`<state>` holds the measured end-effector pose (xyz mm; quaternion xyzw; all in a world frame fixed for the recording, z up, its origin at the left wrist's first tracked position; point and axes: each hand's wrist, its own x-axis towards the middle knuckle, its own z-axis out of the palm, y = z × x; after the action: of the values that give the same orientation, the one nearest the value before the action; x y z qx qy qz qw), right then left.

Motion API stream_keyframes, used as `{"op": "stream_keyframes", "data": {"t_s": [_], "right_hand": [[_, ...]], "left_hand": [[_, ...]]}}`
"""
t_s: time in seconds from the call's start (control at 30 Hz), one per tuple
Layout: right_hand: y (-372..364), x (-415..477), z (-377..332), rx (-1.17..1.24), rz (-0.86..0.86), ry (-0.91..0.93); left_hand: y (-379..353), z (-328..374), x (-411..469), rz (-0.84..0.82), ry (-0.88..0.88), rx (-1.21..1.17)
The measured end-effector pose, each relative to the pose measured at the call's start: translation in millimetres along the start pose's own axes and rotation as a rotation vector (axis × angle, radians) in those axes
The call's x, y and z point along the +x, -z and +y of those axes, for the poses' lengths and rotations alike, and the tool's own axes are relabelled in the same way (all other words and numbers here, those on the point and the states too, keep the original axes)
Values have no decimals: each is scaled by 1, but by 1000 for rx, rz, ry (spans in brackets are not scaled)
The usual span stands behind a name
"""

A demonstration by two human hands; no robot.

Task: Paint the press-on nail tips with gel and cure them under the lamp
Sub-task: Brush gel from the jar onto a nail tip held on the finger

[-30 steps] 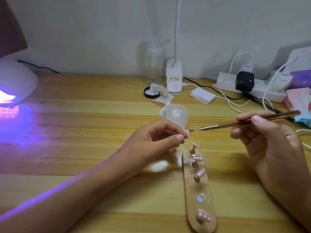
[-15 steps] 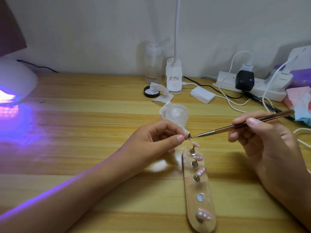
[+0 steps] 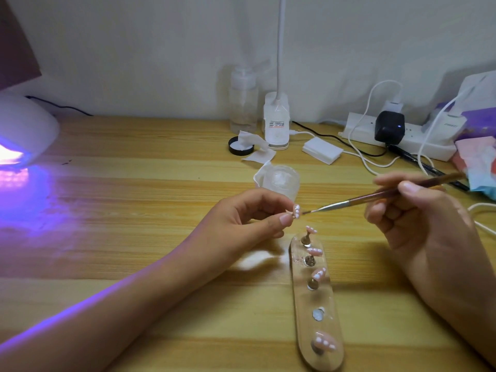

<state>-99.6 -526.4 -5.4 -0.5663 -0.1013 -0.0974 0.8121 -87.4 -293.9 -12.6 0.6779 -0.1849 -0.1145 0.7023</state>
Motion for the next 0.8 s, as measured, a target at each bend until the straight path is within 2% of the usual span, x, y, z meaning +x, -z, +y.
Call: {"op": "stream_keyframes", "data": {"t_s": [0.13, 0.5, 0.7, 0.8], "right_hand": [[4, 3, 0, -15, 51, 17], [0, -2, 1, -107, -23, 33], [-2, -5, 0, -105, -71, -35], [-1, -2, 0, -68, 1, -33]], "left_hand": [[0, 0, 0, -15, -22, -1], [0, 1, 1, -11, -16, 7], [-1, 3, 1, -18, -22, 19], [-1, 3, 1, -23, -15, 52]]}}
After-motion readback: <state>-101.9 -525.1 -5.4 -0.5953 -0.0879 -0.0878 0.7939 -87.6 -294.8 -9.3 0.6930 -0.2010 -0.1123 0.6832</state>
